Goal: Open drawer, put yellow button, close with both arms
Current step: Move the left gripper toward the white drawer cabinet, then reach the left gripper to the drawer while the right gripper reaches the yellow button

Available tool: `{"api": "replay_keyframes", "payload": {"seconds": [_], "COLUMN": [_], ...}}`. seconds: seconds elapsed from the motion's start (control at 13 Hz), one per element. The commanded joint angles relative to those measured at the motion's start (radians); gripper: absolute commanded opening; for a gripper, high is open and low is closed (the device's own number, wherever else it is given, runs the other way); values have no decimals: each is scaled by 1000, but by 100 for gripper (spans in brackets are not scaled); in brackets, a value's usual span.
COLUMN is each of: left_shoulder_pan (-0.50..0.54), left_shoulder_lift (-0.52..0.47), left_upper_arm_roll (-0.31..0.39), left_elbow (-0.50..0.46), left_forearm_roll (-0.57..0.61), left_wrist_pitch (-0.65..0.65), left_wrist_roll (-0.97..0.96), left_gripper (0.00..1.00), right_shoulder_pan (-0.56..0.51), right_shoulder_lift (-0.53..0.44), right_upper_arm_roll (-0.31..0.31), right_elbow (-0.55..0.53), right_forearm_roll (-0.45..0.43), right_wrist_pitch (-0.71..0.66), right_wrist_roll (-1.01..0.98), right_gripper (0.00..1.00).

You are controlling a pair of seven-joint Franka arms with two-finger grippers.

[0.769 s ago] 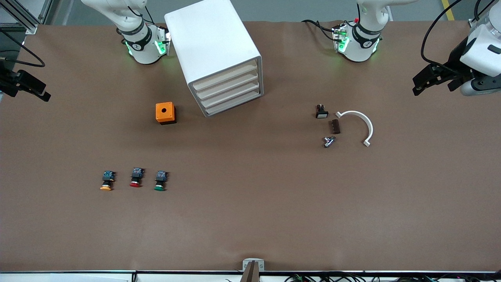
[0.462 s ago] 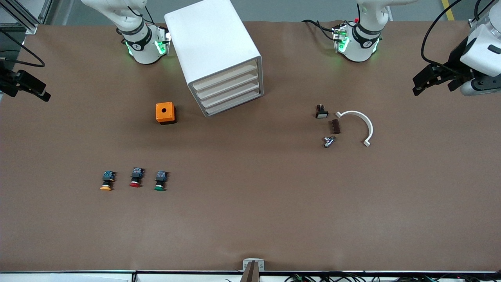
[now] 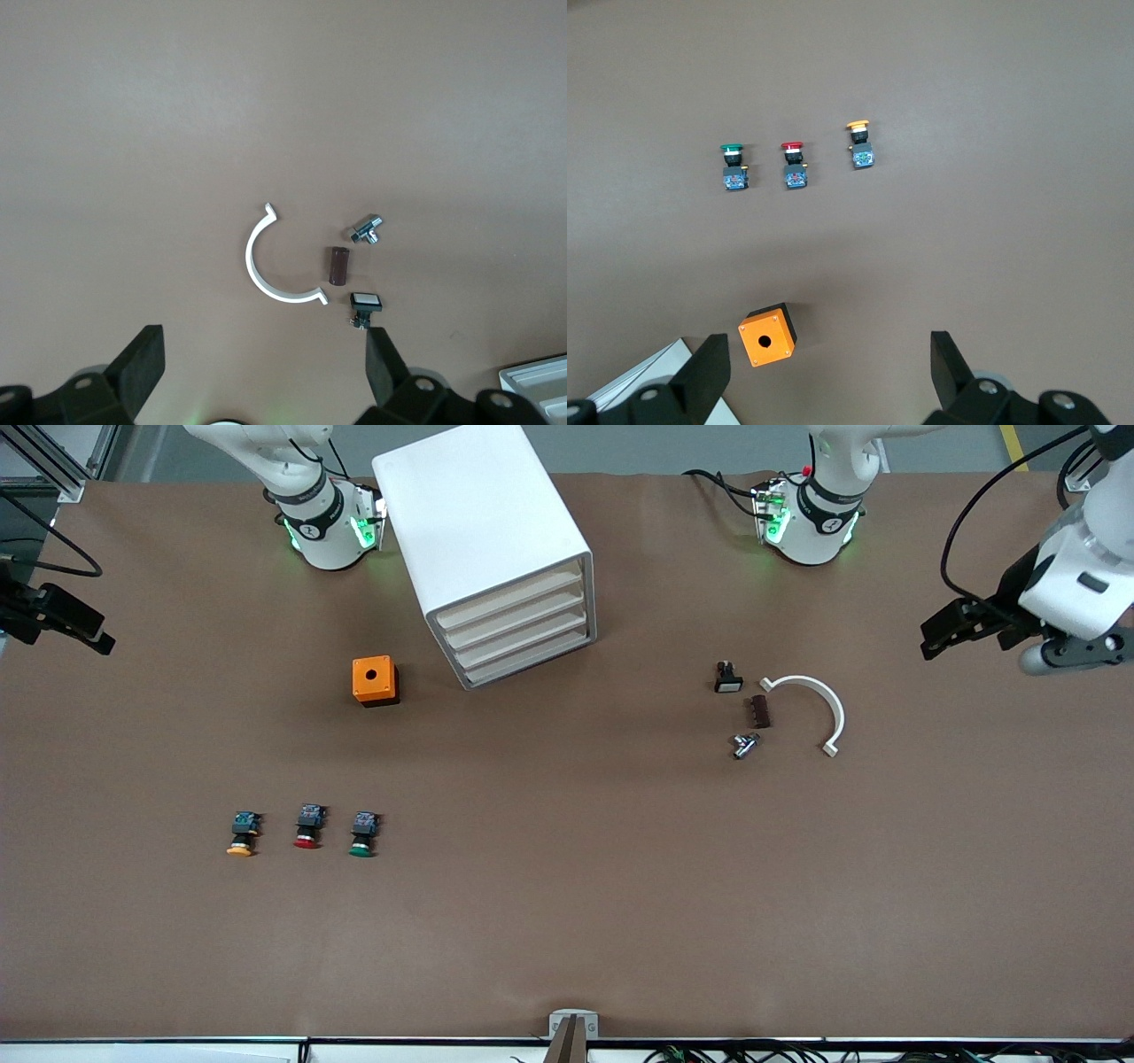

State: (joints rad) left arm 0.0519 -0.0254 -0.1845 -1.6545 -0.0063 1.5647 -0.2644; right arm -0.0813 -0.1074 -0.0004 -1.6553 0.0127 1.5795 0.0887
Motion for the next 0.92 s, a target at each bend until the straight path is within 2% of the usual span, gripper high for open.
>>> {"api": "replay_keyframes", "payload": {"seconds": [0.0, 0.15, 0.38, 0.62, 0.85], "left_shoulder_pan": [-26, -49, -60, -130, -213], "left_shoulder_lift": [73, 134, 251, 359, 505], "left_upper_arm_roll": [-35, -62, -62, -66, -67], "left_elbow": [35, 45, 67, 85, 171], "left_forearm_roll": [-46, -75, -204, -212, -224], "left_wrist_pitch": [-20, -15, 12, 40, 40], "left_wrist_roll": [-178, -385, -591, -792, -1051], "left_gripper": [100, 100, 100, 100, 100], "right_shoulder_pan": [-25, -25, -26, -25, -17], "right_shoulder_lift": [-25, -21, -18, 9, 90], "right_upper_arm_roll": [17, 19, 19, 17, 20], "right_elbow": [-20, -18, -15, -15, -9], "right_forearm_roll": [-8, -8, -8, -8, -11], "right_wrist_pitch": [-10, -12, -10, 0, 19], "right_wrist_roll": [-14, -12, -12, -9, -7], "right_gripper": [100, 100, 100, 100, 100]}}
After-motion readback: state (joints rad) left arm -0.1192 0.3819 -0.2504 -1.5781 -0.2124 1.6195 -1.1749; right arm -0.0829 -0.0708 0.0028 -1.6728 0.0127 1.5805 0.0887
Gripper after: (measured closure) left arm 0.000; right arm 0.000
